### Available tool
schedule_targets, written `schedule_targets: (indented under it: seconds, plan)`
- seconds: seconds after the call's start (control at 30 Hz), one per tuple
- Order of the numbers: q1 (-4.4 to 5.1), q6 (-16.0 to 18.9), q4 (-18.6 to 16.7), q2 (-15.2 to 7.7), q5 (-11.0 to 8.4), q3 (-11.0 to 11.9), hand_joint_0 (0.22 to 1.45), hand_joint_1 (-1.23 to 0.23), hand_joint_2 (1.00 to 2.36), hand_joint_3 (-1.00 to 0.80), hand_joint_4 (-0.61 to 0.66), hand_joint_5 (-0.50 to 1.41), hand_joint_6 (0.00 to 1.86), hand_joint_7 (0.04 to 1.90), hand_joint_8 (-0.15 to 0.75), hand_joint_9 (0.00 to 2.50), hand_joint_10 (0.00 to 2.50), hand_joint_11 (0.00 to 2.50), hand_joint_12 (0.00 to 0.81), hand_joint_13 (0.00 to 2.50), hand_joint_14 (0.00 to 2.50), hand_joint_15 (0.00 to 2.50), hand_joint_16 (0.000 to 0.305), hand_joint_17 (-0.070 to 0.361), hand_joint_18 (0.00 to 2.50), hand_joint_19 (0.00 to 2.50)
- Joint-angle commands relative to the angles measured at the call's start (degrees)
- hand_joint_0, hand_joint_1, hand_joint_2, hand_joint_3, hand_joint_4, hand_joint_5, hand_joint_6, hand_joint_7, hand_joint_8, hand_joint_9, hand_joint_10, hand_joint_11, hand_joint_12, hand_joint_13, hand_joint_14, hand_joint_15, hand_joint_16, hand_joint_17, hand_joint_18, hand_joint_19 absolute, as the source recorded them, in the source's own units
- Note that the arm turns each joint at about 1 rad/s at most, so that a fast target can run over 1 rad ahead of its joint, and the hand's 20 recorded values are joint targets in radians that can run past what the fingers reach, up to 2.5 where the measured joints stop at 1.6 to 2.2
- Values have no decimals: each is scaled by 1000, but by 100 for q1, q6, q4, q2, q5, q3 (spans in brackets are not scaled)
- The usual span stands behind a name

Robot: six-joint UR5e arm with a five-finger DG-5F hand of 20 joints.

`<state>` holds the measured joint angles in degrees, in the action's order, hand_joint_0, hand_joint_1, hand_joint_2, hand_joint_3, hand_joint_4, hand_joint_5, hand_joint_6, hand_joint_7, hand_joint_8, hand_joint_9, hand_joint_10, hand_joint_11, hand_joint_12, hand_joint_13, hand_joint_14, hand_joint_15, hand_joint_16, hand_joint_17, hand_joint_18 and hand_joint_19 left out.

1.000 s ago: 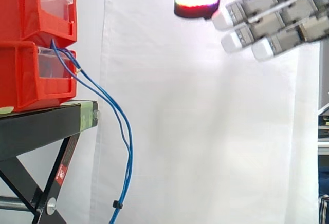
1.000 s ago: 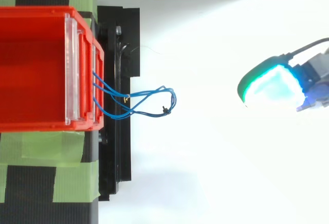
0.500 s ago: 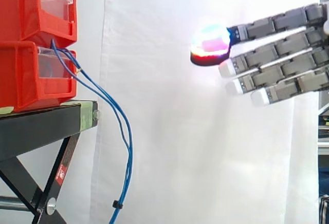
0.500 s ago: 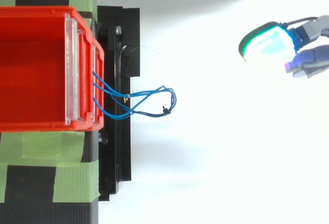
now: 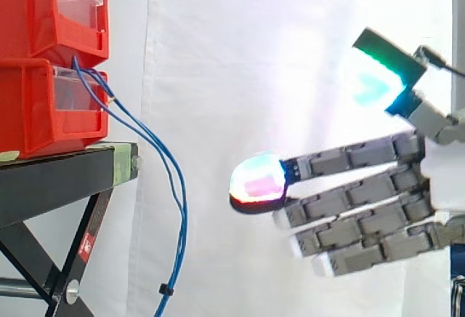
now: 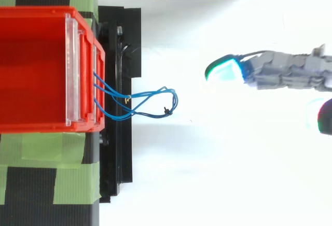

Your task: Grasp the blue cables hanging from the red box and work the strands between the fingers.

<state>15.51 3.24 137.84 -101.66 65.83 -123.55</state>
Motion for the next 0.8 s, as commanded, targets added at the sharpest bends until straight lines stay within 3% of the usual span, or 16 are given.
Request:
schedule_targets:
  seconds: [0.0, 0.07, 0.1, 0.23, 0.37, 0.4, 0.57, 0.63, 0.77]
  plan:
    - [58, 115, -504, -328, -97, 6, 642, -408, 1000, -1000, 72, -428, 2, 556, 195, 0, 0, 0, 330, 0, 3, 134, 58, 131, 0, 127]
    - [84, 106, -680, -389, -185, 6, 639, -406, 1000, -1000, 72, -439, 1, 555, 196, 0, 0, 0, 329, 0, 3, 131, 59, 133, 0, 117]
    - [119, 45, -838, -442, -325, 59, 637, -406, 1000, -1000, 71, -444, 1, 552, 194, 0, 0, 0, 330, 0, 3, 126, 59, 132, 0, 107]
    - [242, -316, -856, -442, -747, 287, 633, -405, 1000, -1000, 67, -457, 1, 550, 195, 0, 0, 0, 332, 0, 3, 132, 60, 135, 0, 108]
    - [313, -544, -891, -442, -906, 428, 631, -405, 1000, -1000, 67, -459, 1, 551, 197, 0, 0, 0, 333, 0, 3, 126, 60, 136, 0, 111]
    - [366, -632, -882, -451, -1029, 551, 630, -406, 1000, -1000, 68, -458, 2, 549, 197, 0, 0, 0, 333, 0, 2, 128, 61, 136, 0, 113]
    - [427, -702, -882, -504, -1424, 727, 630, -407, 1000, -1000, 72, -452, 1, 554, 204, 0, 0, 0, 335, 0, 4, 129, 61, 137, 0, 118]
    - [427, -694, -891, -574, -1494, 727, 630, -407, 1000, -1000, 73, -448, 2, 555, 207, 0, 0, 0, 339, 0, 3, 136, 61, 138, 0, 124]
    - [427, -448, -1146, -943, -1644, 744, 631, -408, 1000, -1000, 76, -442, 1, 556, 210, 0, 0, 0, 340, 0, 3, 136, 61, 137, 0, 128]
